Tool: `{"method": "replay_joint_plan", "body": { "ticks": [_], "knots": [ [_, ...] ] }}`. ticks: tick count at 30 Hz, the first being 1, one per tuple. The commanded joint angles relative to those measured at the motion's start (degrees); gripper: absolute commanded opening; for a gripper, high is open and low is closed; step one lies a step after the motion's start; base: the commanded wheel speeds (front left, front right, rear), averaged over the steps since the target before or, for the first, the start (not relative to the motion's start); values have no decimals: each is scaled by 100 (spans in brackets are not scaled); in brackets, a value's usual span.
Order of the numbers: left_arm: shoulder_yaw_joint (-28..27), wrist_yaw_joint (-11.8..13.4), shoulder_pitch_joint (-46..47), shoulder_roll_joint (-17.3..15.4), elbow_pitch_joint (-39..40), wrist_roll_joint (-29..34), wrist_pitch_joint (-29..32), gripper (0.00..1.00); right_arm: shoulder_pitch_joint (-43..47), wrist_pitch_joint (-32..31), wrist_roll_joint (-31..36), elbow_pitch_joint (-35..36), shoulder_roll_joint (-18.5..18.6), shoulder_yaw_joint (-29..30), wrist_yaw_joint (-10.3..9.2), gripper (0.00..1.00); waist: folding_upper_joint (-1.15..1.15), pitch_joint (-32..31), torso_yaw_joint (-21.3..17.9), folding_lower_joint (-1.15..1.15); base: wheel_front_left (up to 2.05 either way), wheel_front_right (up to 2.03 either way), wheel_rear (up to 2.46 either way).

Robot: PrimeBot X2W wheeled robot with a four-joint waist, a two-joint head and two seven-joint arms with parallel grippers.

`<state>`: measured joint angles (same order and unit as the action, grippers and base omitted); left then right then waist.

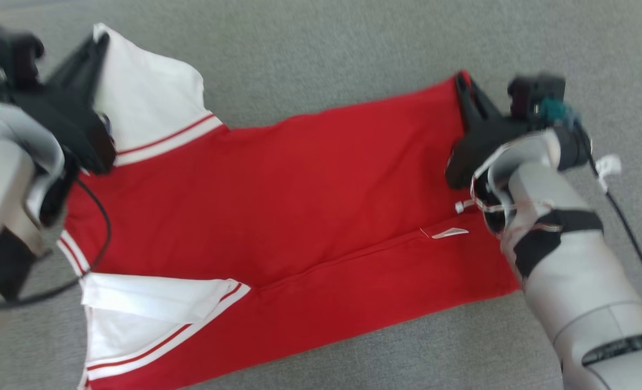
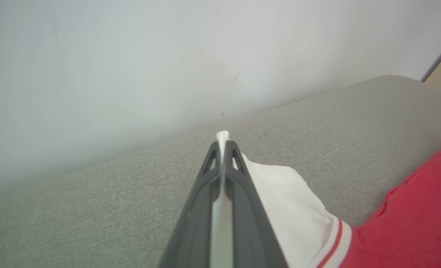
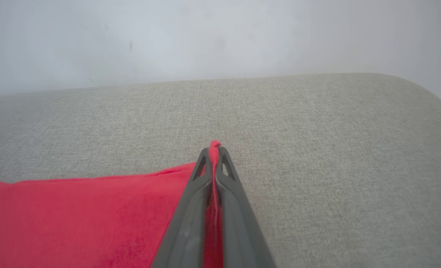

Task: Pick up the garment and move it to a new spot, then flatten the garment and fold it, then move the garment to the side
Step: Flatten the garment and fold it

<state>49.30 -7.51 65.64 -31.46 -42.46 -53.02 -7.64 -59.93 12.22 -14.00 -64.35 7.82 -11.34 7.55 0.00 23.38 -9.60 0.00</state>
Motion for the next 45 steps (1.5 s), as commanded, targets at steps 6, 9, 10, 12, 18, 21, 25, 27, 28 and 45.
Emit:
{"method": "replay_joint_plan", "body": {
  "ticks": [6,9,10,12,18,21,25,27,28,45],
  "knots": [
    [38,46,-936,-80,594,-134,-534,0,678,251,-189,249,143,-60,-14,0,0,-445,327,0,0,0,0],
    [-44,167,-1450,-146,1076,-166,-669,0,1007,291,-304,521,248,-11,-14,0,0,-567,439,0,0,0,0],
    [-99,235,-1638,-175,1268,-194,-708,0,1142,290,-362,620,261,-3,-14,0,0,-602,462,0,0,0,0],
    [-260,388,-2013,-242,1641,-228,-742,0,1404,296,-453,812,347,24,-14,0,0,-685,513,0,0,0,0],
    [-960,852,-3320,-249,2988,-36,-754,0,2100,301,-678,1341,548,300,-14,0,0,-898,688,0,0,0,0],
    [-1280,982,-3941,-120,3491,56,-756,0,2400,301,-784,1516,667,401,-14,0,0,-1018,753,0,0,0,0],
    [-1518,1081,-4489,-12,3815,198,-756,0,2640,302,-888,1604,693,448,-14,0,0,-1141,800,0,0,0,0],
    [-1643,1127,-4876,97,3949,245,-757,0,2776,301,-991,1634,687,461,-14,0,0,-1209,824,0,0,0,0],
    [-1679,1127,-5046,156,3976,236,-756,0,2844,302,-1018,1647,715,465,-14,0,0,-1238,837,0,0,0,0],
    [-2912,1022,-6160,1190,3533,1710,-758,100,3637,294,-1501,1896,887,323,-14,100,0,-1807,926,0,0,0,0]
  ]
}}
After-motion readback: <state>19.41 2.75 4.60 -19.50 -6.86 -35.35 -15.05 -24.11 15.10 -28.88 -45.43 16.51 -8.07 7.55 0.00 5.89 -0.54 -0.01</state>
